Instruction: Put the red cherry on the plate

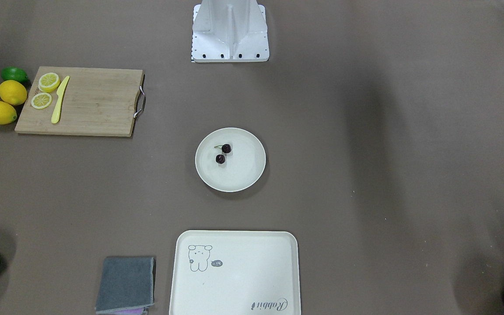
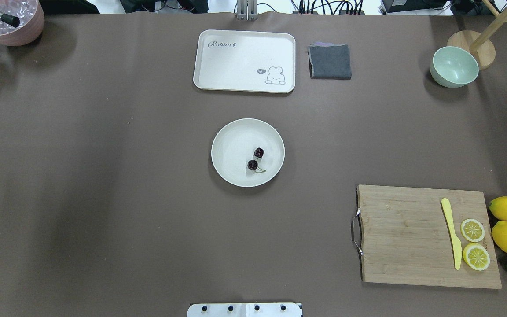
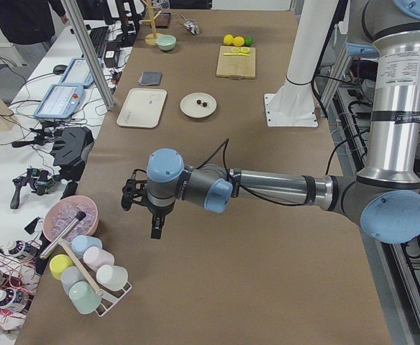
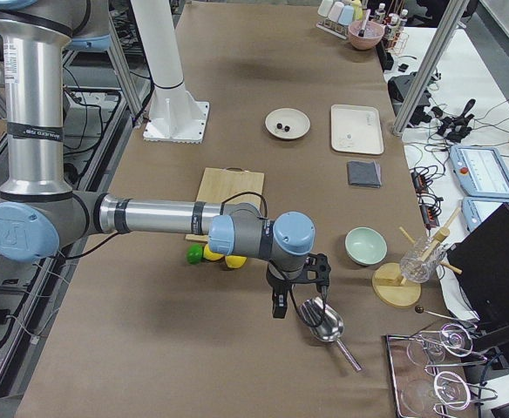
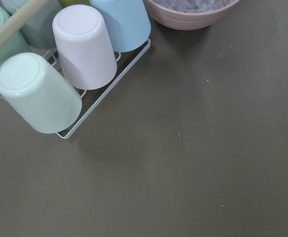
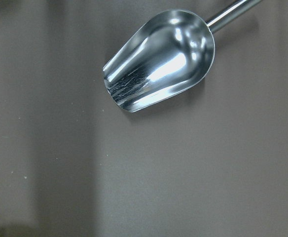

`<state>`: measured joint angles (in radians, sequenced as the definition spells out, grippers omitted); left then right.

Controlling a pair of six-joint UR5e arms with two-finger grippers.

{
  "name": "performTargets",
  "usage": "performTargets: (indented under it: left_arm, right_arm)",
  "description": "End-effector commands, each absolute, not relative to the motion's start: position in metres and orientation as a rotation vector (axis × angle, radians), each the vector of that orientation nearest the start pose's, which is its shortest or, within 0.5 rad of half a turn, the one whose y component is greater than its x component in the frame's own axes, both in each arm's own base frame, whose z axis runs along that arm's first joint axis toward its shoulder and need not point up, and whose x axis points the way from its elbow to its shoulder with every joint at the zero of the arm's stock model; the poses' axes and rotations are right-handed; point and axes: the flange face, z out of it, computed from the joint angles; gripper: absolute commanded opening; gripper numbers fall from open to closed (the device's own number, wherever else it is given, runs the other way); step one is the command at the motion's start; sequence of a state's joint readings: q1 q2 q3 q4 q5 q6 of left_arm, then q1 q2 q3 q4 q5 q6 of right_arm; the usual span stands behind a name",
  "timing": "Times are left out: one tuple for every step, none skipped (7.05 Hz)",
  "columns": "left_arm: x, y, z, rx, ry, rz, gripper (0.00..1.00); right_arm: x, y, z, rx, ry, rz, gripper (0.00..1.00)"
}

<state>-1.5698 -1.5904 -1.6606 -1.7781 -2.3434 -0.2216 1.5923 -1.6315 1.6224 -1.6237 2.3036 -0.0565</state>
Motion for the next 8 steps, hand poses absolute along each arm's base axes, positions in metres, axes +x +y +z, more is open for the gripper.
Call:
performTargets:
  left_arm:
    - [-0.092,-0.500,0.579,0.187,0.767,-0.024,0.98]
    - [-0.090,-0.491,0.596,0.159,0.769,-0.033,0.98]
    - [-0.089,-0.491,0.603,0.144,0.770,-0.037,0.98]
    - [-0.089,-0.490,0.612,0.131,0.772,-0.043,0.98]
    - [-0.089,-0.490,0.615,0.126,0.772,-0.044,0.98]
    - [-0.090,-0.490,0.614,0.129,0.774,-0.042,0.98]
    - [-0.090,-0.490,0.613,0.132,0.776,-0.041,0.98]
    - [-0.089,-0.490,0.615,0.128,0.775,-0.042,0.98]
  right_arm:
    - [0.092,-0.454,0.671,-0.016,-0.748,0.017,1.00]
    - [0.092,-0.449,0.673,-0.019,-0.757,0.022,1.00]
    - [0.094,-0.446,0.672,-0.016,-0.769,0.027,1.00]
    - [0.097,-0.445,0.671,-0.011,-0.775,0.035,1.00]
    - [0.101,-0.442,0.672,-0.007,-0.776,0.040,1.00]
    - [0.101,-0.444,0.668,-0.001,-0.777,0.038,1.00]
    - [0.103,-0.444,0.662,0.007,-0.776,0.039,1.00]
    - [0.103,-0.443,0.660,0.010,-0.778,0.040,1.00]
